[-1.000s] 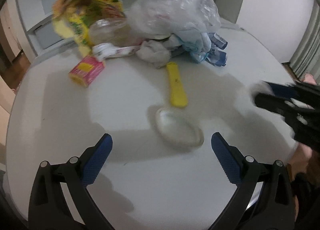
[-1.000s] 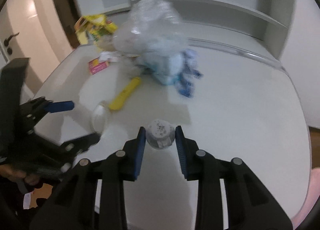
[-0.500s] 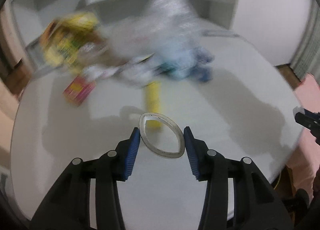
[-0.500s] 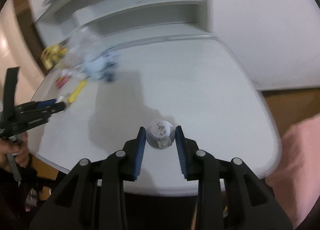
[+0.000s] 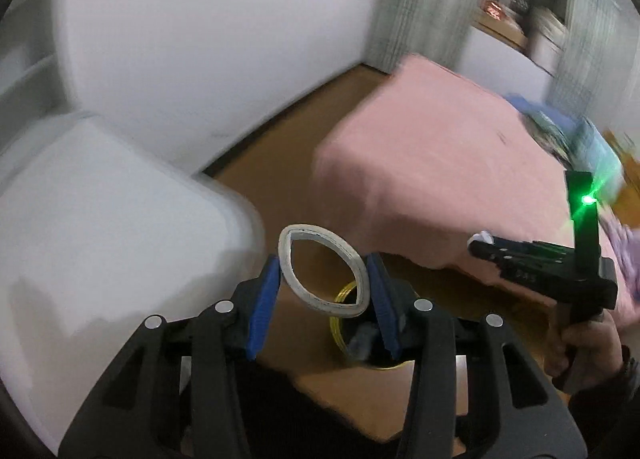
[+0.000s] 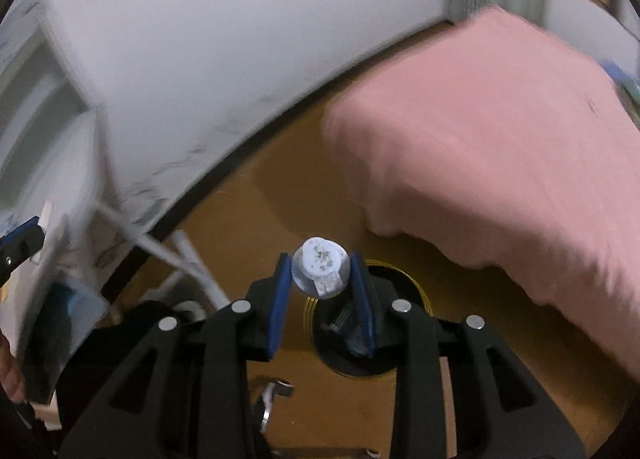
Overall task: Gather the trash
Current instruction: 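Carry both items over the black bin and open both grippers to drop them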
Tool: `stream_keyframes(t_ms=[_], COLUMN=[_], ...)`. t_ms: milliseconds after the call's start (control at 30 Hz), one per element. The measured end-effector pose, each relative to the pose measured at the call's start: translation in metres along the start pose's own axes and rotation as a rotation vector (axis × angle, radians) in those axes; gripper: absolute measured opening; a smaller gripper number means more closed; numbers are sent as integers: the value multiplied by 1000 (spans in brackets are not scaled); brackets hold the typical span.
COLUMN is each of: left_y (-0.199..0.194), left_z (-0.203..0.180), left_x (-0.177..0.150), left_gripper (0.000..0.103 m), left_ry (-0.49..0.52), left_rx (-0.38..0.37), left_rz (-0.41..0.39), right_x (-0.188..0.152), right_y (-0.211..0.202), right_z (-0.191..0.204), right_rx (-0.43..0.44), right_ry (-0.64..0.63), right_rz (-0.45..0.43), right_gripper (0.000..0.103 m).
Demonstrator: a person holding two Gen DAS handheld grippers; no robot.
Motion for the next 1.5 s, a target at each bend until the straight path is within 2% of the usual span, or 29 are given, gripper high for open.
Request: stream_keyframes(t_ms=[133, 267, 400, 500, 600, 800, 900, 1200, 1267, 1333, 1367, 1500], left_y=[66, 139, 198, 223, 244, 258, 259, 243, 241, 237, 234, 219], left_z=[-57, -77, -94, -103, -102, -107, -108, -103, -101, -97, -95, -84], left_x=[-1, -22, -45, -76, -89, -101, -96, -88, -87, -85, -83, -75], left_gripper=[44, 44, 44, 44, 44, 46, 70, 70, 71, 76, 78, 83], left_ry=[73, 83, 45, 33, 9, 4, 10, 19, 19, 10, 6, -1], left_rx=[-92, -151, -197, -200, -209, -233, -234, -228, -224, -222, -222, -204], left_rz=[39, 125, 214, 274, 311, 331, 316, 294, 291, 290, 285, 265], right_x=[-17, -38, -54, -63, -66, -68, -68, -68, -66, -62, -61, -55], right_y=[30, 68, 101, 116, 122, 126, 125, 128, 128, 124, 122, 111], right_z=[-55, -86, -88, -89, -92, -93, -91, -85, -83, -81, -80, -75], right_rx=[-49, -65, -62, -62, -64, -63, -63, -56, -47, -41, -42, -46], right_ry=[82, 124, 143, 150, 154, 163, 163, 152, 160, 167, 166, 157], right_rz=[57, 136, 205, 236, 248, 260, 265, 268, 265, 246, 237, 222], right_gripper=[31, 31, 31, 31, 31, 31, 31, 31, 36, 65, 69, 69])
Point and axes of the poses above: each gripper's, at about its wrist camera, not at the fingertips, and y roughly the way its jaws point, z to its left, x to its top, the point moved 8 cm from there along y, roughly the way its jaws point, and after that the axes turned 15 degrees about y, right-handed, at the moved point
